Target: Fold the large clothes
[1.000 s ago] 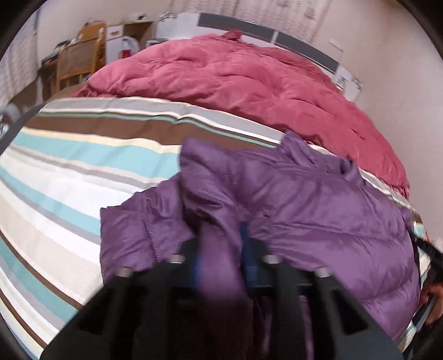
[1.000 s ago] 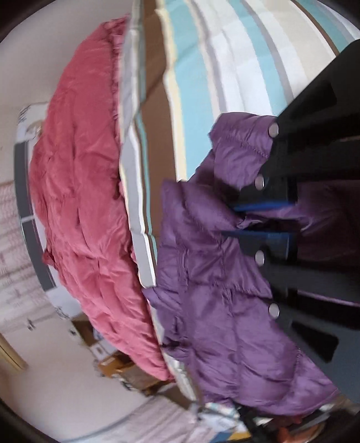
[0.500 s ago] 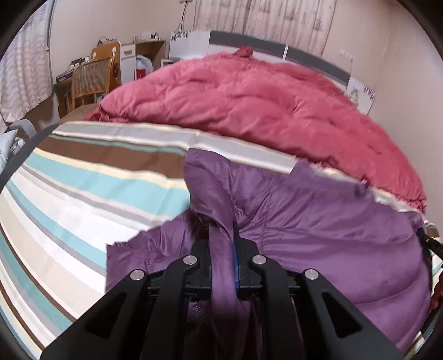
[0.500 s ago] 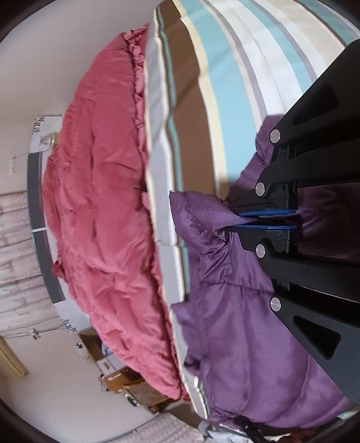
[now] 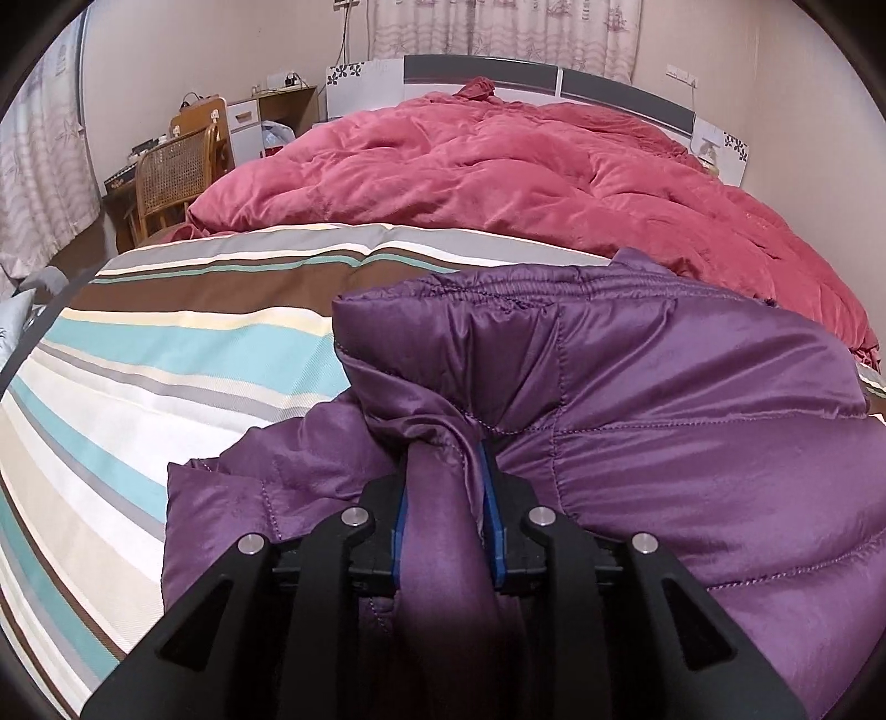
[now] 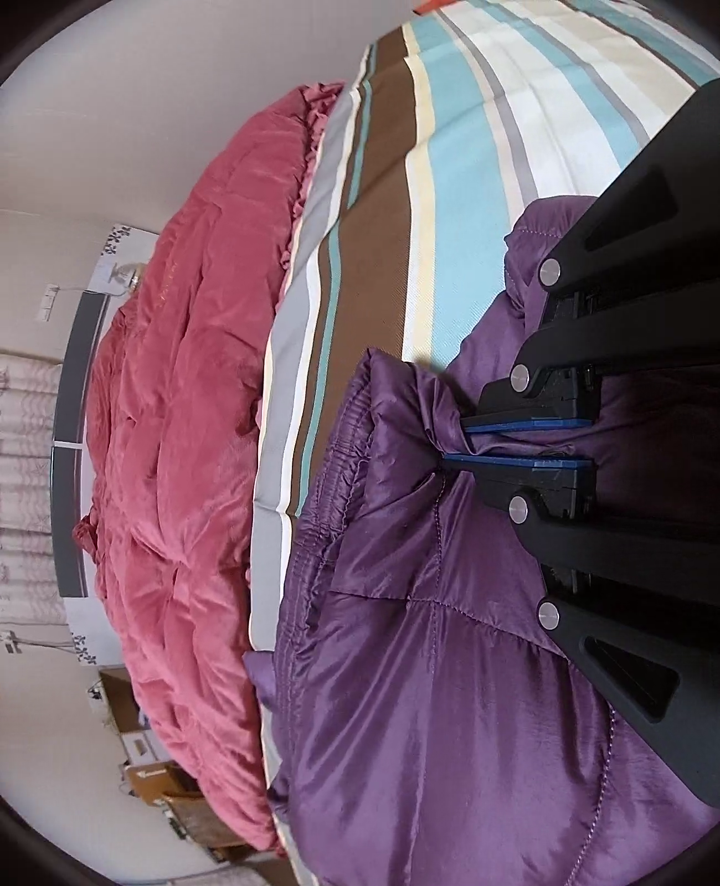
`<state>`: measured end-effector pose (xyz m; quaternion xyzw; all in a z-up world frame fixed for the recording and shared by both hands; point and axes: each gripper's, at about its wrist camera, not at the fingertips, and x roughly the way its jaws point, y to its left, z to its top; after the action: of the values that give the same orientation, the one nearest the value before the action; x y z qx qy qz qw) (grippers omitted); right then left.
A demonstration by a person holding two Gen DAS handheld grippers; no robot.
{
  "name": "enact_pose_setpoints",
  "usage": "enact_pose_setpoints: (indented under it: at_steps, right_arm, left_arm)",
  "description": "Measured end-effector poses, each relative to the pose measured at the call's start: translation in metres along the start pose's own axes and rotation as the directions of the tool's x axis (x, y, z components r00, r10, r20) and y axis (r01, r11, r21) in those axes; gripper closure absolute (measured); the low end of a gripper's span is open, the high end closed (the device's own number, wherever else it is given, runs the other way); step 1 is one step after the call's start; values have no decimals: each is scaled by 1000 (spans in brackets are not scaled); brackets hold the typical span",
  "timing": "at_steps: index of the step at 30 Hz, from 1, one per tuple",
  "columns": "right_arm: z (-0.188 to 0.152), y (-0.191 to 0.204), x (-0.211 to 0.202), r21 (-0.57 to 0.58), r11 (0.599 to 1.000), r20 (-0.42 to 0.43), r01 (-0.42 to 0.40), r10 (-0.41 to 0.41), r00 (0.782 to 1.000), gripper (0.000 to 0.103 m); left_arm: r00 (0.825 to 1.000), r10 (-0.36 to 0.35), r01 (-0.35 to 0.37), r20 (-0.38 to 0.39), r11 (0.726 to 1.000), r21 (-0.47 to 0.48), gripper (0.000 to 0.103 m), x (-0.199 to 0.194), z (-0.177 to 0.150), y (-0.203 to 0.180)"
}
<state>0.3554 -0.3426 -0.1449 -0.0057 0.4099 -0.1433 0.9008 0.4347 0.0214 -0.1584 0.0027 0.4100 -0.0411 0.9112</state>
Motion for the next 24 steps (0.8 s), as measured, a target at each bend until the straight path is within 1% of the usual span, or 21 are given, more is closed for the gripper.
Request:
enact_pose_setpoints:
  at_steps: [2,3,4,5,6,8,9,12,15,16,17,18,20,22,23,24]
  right_arm:
    - [0,1,0,-3,1000,1,7,-7,1000,98]
    - [0,1,0,-4,1000,2,9,-9,1000,95]
    - [-1,1,-1,-4,1000,3,11,-11,1000,95]
    - [-1,1,-1,-4,1000,4,12,-12,1000,95]
    - [-1,1,-2,-4,1000,5,14,-14,1000,95]
    - [-2,1,-2,-3,1000,5,13,-13,1000,95]
    - [-2,1,-2,-2,1000,5,12,-12,1000,95]
    - [-2,1,-3,1,1000,7,11,-11,1000,95]
    - [-2,1,-4,0,1000,10,14,-14,1000,95]
    - [-2,1,-5,2,1000,10,13,-13,1000,95]
    - [-2,1,-4,4,1000,10,11,-11,1000,95]
    - [-2,1,-4,4,1000,10,10,-10,1000,95]
    - [-1,0,-4,5,1000,10,10,-10,1000,95]
    - [-2,0,-4,5,1000,10,10,-10,1000,95]
    - [-2,0,-4,7,1000,10,8,-8,1000,95]
    - [-2,0,-4,10,1000,11,5,-5,1000,95]
  left_arm:
    - [1000,16,-16,0,1000,10,81,-1,0,-2]
    - [999,36,-36,5,999,19,77,-4,-1,-4]
    - [998,61,-61,9,998,24,69,-7,-1,-7]
    - [996,87,-87,20,996,25,63,-13,-2,-9]
    - [996,82,-83,33,996,23,57,-21,-3,-10]
    - [998,39,-39,55,999,14,57,-36,-6,-12]
    - [997,29,-30,69,999,14,57,-47,-7,-17]
    - [993,-15,13,120,1000,13,51,-73,-6,-33]
    - [984,-77,69,162,996,55,49,-92,3,-61]
    - [981,-101,88,167,992,85,48,-96,6,-73]
    - [979,-113,93,169,988,123,48,-96,9,-87]
    - [980,-111,86,168,985,150,47,-95,11,-97]
    - [985,-99,67,141,975,210,47,-81,15,-120]
    - [993,-62,39,96,972,231,46,-57,15,-130]
    - [996,-58,42,61,972,232,45,-42,14,-132]
    - [997,-69,60,35,973,221,43,-32,12,-131]
